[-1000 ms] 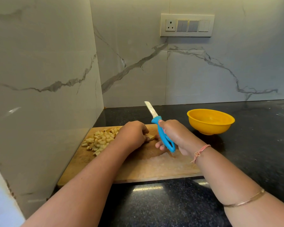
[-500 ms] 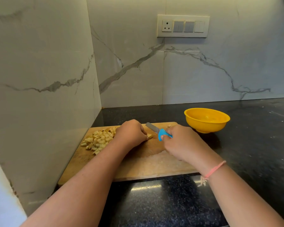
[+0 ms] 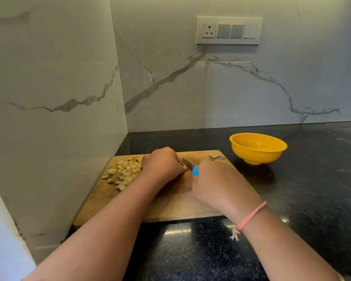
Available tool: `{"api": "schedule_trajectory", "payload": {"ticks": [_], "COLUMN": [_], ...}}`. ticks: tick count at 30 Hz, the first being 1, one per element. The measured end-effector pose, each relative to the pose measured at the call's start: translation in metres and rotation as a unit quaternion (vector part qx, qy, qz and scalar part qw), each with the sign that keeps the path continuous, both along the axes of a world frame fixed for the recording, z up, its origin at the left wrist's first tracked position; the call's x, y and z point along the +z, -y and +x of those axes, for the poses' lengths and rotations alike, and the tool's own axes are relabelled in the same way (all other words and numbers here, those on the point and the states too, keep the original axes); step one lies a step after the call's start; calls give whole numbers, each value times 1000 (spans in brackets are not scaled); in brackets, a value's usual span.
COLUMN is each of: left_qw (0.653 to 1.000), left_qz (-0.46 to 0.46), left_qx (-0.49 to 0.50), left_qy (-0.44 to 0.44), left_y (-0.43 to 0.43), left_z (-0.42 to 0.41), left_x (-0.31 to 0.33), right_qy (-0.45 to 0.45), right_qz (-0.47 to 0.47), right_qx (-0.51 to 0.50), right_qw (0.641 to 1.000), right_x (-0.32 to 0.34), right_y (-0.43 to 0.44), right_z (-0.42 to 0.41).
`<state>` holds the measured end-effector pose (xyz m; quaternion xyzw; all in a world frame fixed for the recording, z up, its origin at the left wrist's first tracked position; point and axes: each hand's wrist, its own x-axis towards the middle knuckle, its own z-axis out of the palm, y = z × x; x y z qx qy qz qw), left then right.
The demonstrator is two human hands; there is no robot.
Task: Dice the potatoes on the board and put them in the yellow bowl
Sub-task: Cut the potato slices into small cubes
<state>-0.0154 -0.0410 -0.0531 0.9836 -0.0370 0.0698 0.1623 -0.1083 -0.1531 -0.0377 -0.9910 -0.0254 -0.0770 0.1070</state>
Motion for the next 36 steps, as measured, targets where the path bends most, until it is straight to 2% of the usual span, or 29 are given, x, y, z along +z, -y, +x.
{"api": "schedule_trajectory", "payload": {"ticks": [5,13,19,23,36], "left_qw": [1000,1000,1000,999,999], "left_qz": [12,17,-2,-26,-50], "left_qx": [4,-3,-12,-20,-6], "left_qy": [11,9,-23,-8,13], "left_y": [1,-1,-4,-4,-4], "left_z": [0,-2,-5,-6,0], "left_x": [-3,-2,4,2,-2], "right_qy": [-2,-35,-10,-4,-11], "right_qz": [-52,-72,-10,28,45], "right_qx": [11,32,14,6,10], "right_qw": [999,996,1000,1000,999], "right_x": [0,4,12,7,-1], "right_y": [-2,9,18,13,-1], "right_z": [-11,-50,-44,-29,-1]}}
